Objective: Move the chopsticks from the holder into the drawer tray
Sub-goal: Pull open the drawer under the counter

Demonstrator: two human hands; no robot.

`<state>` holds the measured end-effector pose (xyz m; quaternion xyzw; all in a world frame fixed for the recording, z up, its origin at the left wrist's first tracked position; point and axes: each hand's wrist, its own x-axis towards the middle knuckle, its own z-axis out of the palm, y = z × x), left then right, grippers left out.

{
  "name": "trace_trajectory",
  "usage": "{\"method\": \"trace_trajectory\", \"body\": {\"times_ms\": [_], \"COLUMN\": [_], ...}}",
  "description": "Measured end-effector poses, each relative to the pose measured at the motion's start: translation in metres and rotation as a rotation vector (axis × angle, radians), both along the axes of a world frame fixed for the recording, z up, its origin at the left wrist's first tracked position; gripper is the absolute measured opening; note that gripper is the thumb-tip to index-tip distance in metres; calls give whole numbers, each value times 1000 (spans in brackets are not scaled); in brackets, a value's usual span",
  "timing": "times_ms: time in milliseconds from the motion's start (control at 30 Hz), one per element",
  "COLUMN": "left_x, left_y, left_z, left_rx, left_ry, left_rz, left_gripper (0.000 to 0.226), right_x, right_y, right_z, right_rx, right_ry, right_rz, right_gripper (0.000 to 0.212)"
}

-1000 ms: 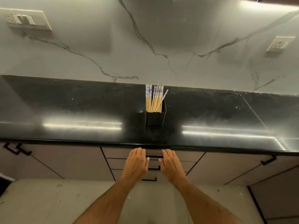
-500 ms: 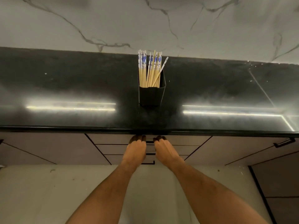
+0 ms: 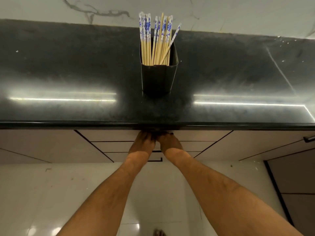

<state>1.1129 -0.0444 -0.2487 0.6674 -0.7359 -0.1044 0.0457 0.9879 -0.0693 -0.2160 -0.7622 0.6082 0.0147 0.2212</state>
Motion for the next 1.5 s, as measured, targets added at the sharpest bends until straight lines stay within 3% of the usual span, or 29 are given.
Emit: {"method": "trace_trajectory", "body": {"times_ms": [67,133,200,267,367,467,533,600,633,733,867,1067,1500], "left_x": [2,-3,-8,-7,-8,-13,-18,-20,-20,-18,-21,-21,-31], "left_y": [1,-1,-3,3,14,15,22,34,39,45,73,139,287], "left_z": [-6,0,14,17,9,13,16,12,12,19,23,22,16], "left_rx": [-66,-82,-68,-21,-58,7,19,16,33,20,5,-4,32], "left_ry": [60,248,340,265,372,295,275,289,212,63,102,119,203], "left_rz": [-10,-30,100,130,51,190,227,158,68,70,94,42,47], "left_gripper": [49,29,11,12,39,19,21,36,37,25,17,14,19], "right_x": [-1,0,3,6,7,5,5,4,5,2,-8,-14,-22], "right_y": [1,2,3,4,6,10,14,20,24,41,75,139,277], "right_z": [0,0,1,4,6,10,13,17,20,22,23,20,12], "right_rx": [-6,-1,1,23,79,133,179,189,182,136,36,47,156], "right_ry": [-7,14,49,81,113,128,173,173,173,114,68,33,55], "right_rz": [-16,-10,-20,-41,-40,-44,6,43,56,12,57,40,-34], "right_gripper": [41,42,41,39,38,39,37,33,32,28,19,19,39]}}
